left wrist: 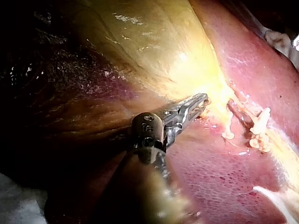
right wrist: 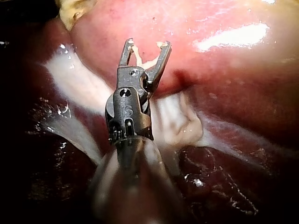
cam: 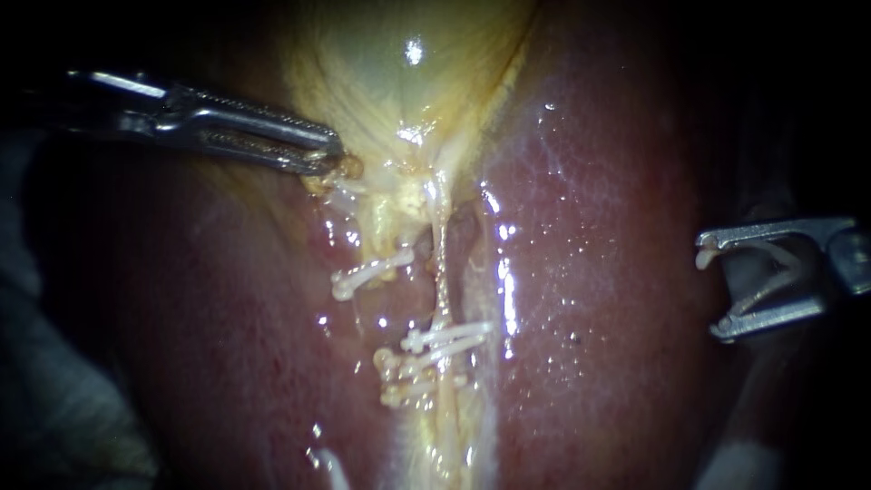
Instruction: Clipping third clip right tube
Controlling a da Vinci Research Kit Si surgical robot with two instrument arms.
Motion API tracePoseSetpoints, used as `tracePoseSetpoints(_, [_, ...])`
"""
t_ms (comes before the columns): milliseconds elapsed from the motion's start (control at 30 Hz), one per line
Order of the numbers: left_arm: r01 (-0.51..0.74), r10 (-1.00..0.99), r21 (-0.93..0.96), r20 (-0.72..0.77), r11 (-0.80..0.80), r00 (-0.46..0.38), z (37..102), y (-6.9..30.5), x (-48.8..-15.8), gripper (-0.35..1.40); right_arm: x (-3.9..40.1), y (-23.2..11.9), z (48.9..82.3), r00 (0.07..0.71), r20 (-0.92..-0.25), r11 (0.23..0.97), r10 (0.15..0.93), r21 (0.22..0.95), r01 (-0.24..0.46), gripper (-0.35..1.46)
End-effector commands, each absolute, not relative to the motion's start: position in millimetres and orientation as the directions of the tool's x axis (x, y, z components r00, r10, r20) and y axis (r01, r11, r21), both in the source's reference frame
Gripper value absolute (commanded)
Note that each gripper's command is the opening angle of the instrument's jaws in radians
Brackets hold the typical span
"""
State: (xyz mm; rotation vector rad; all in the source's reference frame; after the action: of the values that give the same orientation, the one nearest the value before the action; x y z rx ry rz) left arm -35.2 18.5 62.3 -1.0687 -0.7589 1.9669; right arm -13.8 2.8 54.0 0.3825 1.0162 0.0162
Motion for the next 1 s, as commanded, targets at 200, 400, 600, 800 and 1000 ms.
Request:
tracePoseSetpoints(200, [-0.349, 0.836, -0.77, -0.42, -0.534, -0.352, 59.2, 20.2, -30.8, -0.35, -13.8, 2.8, 54.0, 0.532, -0.825, 0.934, 0.189, 0.319, 0.163, 0.5])
tracePoseSetpoints(400, [-0.396, 0.849, -0.755, -0.42, -0.522, -0.32, 55.8, 22.5, -25.4, -0.35, -13.7, 2.8, 54.0, 0.532, -0.825, 0.934, 0.19, 0.319, 0.162, 0.5])
tracePoseSetpoints(600, [-0.41, 0.858, -0.756, -0.412, -0.51, -0.307, 55.3, 22.6, -25.4, -0.35, -12.8, 2.7, 53.8, 0.527, -0.827, 0.935, 0.195, 0.319, 0.153, 0.5])
tracePoseSetpoints(800, [-0.411, 0.859, -0.757, -0.411, -0.509, -0.307, 55.3, 22.2, -25.9, -0.35, -9.7, 2.7, 53.6, 0.499, -0.823, 0.911, 0.27, 0.386, 0.144, 0.5])
tracePoseSetpoints(1000, [-0.411, 0.859, -0.756, -0.411, -0.509, -0.307, 55.3, 22.2, -26.0, -0.35, -5.8, 2.7, 53.4, 0.448, -0.751, 0.815, 0.485, 0.574, 0.079, 0.5])
